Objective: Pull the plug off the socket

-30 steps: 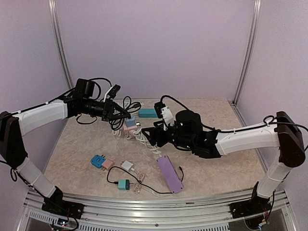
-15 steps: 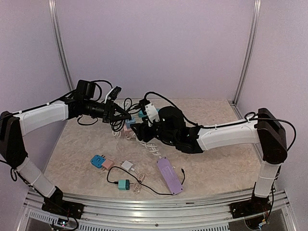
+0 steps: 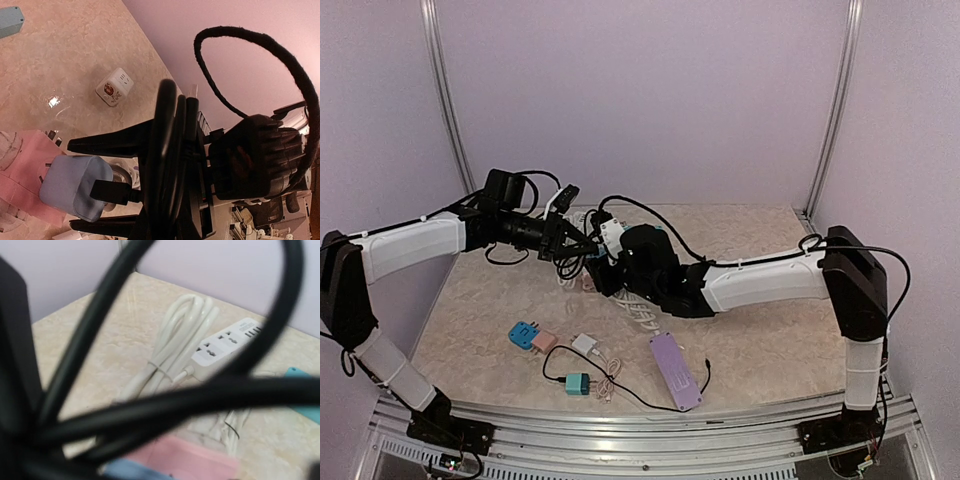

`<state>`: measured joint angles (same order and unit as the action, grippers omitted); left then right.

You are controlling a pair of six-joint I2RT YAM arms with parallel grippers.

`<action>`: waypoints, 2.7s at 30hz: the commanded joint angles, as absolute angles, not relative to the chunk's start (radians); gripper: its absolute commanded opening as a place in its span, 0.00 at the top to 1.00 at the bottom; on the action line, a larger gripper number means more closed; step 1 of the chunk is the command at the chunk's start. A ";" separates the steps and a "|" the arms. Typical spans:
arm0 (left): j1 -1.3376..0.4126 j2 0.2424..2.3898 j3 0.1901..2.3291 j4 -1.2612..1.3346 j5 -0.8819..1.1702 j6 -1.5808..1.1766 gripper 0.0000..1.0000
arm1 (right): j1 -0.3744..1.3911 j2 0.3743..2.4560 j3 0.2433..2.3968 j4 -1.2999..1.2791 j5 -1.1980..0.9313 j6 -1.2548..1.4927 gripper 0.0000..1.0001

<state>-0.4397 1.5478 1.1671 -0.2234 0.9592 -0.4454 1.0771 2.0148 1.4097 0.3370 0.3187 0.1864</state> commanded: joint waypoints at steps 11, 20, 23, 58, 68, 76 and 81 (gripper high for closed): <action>-0.467 1.498 1.182 -0.127 0.995 -0.429 1.00 | 1.084 2.058 1.447 0.325 0.384 0.230 0.87; -0.470 1.454 1.189 -0.218 0.804 -0.346 0.20 | 1.084 1.965 1.348 0.412 0.448 0.273 1.00; -0.468 1.409 1.180 -0.237 0.691 -0.320 0.02 | 1.082 1.920 1.296 0.443 0.481 0.277 1.00; -0.514 1.551 1.035 -0.009 0.809 -0.651 0.06 | 1.035 1.626 1.062 0.578 0.377 0.376 1.00; -0.555 1.632 1.037 0.041 0.827 -0.709 0.08 | 1.036 1.626 1.076 0.563 0.377 0.377 1.00; -0.564 1.690 1.040 0.057 0.813 -0.752 0.13 | 1.036 1.618 1.077 0.567 0.364 0.389 1.00; -0.566 1.726 1.063 0.026 0.787 -0.749 0.09 | 1.036 1.614 1.075 0.571 0.356 0.397 1.00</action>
